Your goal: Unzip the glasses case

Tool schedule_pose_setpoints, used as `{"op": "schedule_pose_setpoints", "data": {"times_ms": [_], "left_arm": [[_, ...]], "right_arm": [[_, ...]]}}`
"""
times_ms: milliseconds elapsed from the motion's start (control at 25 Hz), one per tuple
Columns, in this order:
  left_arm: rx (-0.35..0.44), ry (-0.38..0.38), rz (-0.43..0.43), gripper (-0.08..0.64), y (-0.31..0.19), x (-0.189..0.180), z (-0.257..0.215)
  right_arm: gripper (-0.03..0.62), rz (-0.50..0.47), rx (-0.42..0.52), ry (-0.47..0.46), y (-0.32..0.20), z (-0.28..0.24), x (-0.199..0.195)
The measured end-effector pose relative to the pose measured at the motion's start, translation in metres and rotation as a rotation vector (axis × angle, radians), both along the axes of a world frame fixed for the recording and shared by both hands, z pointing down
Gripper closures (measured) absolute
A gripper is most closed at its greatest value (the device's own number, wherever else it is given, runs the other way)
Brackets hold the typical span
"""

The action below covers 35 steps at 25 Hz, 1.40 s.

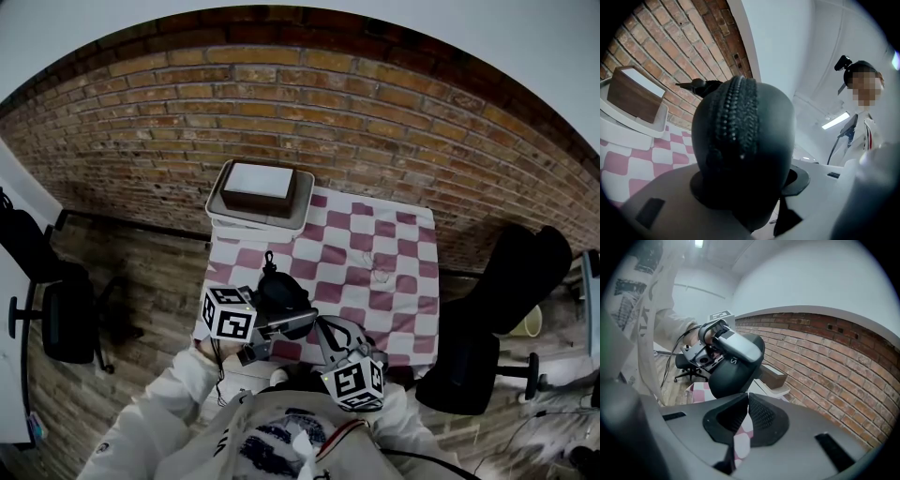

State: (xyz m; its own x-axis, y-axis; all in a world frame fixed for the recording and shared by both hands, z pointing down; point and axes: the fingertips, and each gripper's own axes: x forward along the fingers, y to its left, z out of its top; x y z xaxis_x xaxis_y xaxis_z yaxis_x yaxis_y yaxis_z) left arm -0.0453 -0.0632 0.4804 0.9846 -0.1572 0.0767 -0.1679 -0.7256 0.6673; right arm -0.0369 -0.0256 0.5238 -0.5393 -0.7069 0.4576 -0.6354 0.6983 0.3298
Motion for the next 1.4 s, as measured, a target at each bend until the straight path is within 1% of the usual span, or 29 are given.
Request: {"op": "schedule_pose_setpoints", "data": {"times_ms": [160,280,480,680,920,1120,1400], "left_arm": [[-0.006,-0.010,0.019,0.307,0.002,0.002,0.003],[-0.012,-0.011,0.044,0.307,0.005,0.004,0.006],[0.008,-0.039,0.069,0.307,0.009,0.005,0.009],[0.000,-0.040,0.079,0.307,0.008,0.004,0.010],[0.016,-0.073,0.096,0.307,0.012,0.005,0.017],[0.022,-0.073,0.102,0.307,0.011,0.004,0.015],[0.034,-0.092,0.144,0.307,0.021,0.003,0.019]], "right_arm": [[0.575,-0.009,0.007,0.015,-0.001,0.001,0.001],[0.575,-0.013,0.012,0.004,-0.001,-0.002,0.001],[0.575,-0.018,0.005,-0.009,-0.004,-0.004,0.000],[0.575,-0.023,0.001,-0.011,-0.005,-0.004,-0.002],[0.575,-0.031,-0.011,-0.018,-0.010,-0.004,-0.004],[0.575,-0.039,-0.001,-0.015,-0.012,-0.007,-0.006],[0.575,-0.064,0.014,-0.033,-0.014,-0.018,-0.011]]}}
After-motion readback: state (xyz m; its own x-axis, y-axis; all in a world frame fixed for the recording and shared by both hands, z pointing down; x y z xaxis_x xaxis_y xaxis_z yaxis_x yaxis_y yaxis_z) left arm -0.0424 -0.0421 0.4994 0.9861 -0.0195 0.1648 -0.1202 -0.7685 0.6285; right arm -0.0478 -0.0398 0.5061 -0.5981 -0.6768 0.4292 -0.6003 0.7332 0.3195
